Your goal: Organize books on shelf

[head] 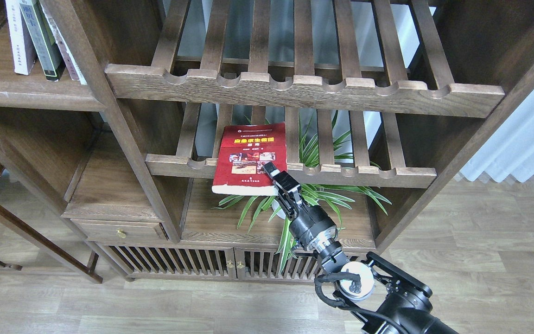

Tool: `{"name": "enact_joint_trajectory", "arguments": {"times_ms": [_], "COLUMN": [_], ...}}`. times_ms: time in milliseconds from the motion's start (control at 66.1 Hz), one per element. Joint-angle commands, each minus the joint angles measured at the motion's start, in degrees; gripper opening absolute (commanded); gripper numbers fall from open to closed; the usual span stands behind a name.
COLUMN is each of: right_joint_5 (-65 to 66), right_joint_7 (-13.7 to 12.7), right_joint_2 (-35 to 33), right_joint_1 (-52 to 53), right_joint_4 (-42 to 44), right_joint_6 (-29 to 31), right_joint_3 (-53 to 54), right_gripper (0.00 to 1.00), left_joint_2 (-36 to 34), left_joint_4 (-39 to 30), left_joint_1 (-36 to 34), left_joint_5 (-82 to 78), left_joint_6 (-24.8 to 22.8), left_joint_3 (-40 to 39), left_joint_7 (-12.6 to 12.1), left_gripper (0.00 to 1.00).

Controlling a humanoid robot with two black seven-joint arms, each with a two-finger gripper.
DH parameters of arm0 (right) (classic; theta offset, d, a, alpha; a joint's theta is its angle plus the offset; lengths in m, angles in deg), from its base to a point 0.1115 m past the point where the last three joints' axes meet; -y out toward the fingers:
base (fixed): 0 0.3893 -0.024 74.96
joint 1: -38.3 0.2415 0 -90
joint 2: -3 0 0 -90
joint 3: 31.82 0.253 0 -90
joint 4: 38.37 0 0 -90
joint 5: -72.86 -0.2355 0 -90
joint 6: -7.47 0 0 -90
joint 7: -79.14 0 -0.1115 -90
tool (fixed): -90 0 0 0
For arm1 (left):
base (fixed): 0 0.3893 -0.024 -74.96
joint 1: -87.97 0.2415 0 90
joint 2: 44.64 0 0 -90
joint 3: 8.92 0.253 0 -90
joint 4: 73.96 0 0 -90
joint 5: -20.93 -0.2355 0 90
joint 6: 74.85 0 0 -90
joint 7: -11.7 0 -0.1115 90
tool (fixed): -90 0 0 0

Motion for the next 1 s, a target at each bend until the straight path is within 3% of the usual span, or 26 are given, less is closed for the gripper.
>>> {"name": "enact_joint_trajectory", "arguments": {"times_ms": [0,227,409,696,833,984], "right_joint_5": [0.0,0.8,4.8,7.3,9.0,9.1], "right_joint_7": [-0.1,-1.3,-4.1,-8.3,-11.1,-14.4], "right_joint_2": [0.0,0.0,0.0,0.0,0.0,0.0], "right_joint_1": [-0.1,-4.8,-10.7,-16.2,-18.5,-20.4], "right_joint_4": [0.0,-5.3,-8.4,-10.8,-10.9,-10.9], "right_joint_6": [0.1,2.5,8.9,8.9,8.9,8.9], "right_joint_3": [-0.1,-0.2,-0.1,-0.3,-0.4,-0.6], "right_gripper": [0.05,0.05,0.04,0.04,0.04,0.04], "left_joint_2": [0.0,-0.2,-1.0,-2.0,-4.3,-4.4], "left_joint_4": [0.0,-0.1,-0.1,-0.3,-0.9,-1.1], "left_joint_1": [0.0,-0.3,0.2,-0.4,-1.9,-3.4], "left_joint_5": [0.0,8.2,18.4,29.9,38.2,41.2], "left_joint_6": [0.0,0.0,0.0,0.0,0.0,0.0], "left_joint_3": [0.0,3.7,11.6,22.7,31.5,36.3], "left_joint_7": [0.1,-0.6,-3.5,-3.9,-3.9,-3.8], "left_gripper": [1.00,1.00,1.00,1.00,1.00,1.00]}}
